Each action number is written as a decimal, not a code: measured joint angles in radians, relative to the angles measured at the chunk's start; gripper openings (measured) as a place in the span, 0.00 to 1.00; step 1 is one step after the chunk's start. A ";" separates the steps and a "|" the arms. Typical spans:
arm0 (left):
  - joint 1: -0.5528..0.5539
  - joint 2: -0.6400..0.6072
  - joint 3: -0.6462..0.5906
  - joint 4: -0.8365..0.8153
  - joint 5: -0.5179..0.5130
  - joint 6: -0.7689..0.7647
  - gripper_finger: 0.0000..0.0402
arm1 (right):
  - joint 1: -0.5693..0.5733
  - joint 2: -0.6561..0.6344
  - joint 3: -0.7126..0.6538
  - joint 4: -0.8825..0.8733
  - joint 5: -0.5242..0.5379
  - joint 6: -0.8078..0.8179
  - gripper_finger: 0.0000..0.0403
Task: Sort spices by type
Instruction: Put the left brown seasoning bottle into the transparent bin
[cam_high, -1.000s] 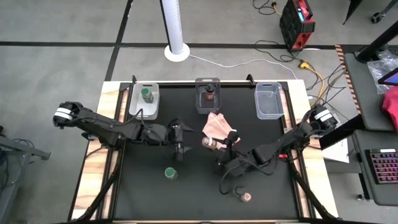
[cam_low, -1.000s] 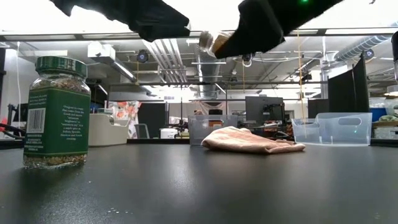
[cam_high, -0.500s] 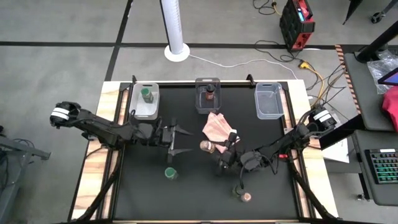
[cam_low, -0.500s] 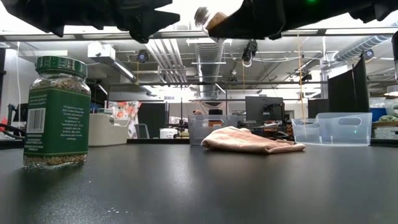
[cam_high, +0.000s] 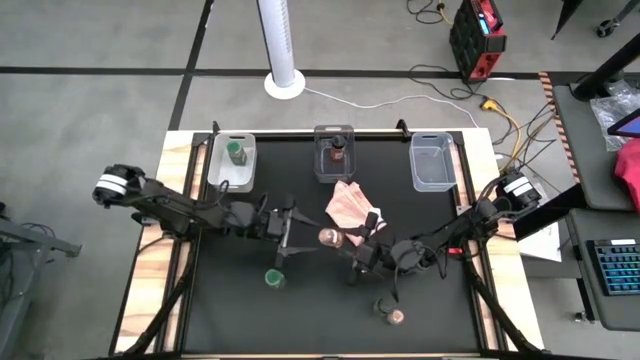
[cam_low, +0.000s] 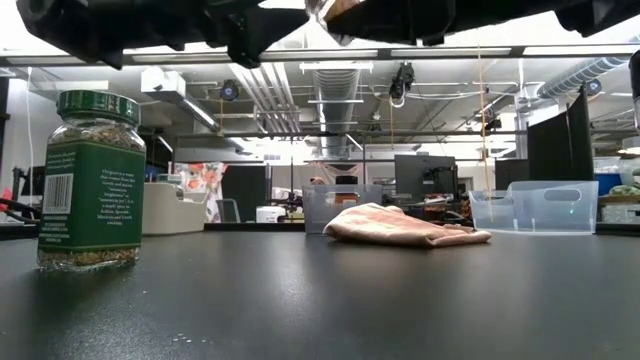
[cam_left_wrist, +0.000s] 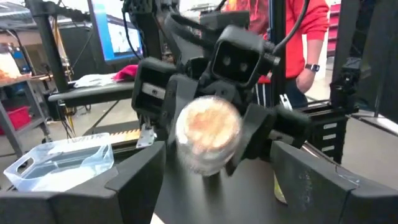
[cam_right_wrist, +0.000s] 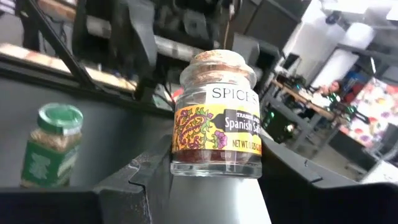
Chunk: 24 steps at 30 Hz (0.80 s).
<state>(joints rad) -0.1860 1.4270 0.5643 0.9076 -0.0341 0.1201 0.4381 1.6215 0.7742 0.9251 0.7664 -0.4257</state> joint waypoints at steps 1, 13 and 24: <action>0.000 0.015 0.005 0.013 0.000 0.001 0.68 | 0.000 0.000 0.000 0.011 -0.010 -0.011 0.47; 0.000 0.150 0.107 0.100 0.052 0.029 0.68 | -0.007 0.000 0.001 0.076 -0.088 -0.091 0.46; 0.001 0.164 0.128 0.103 0.076 0.045 0.61 | -0.006 0.000 0.001 0.070 -0.091 -0.113 0.47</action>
<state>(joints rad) -0.1848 1.5906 0.6922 1.0104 0.0422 0.1646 0.4316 1.6215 0.7750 0.9953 0.6751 -0.5385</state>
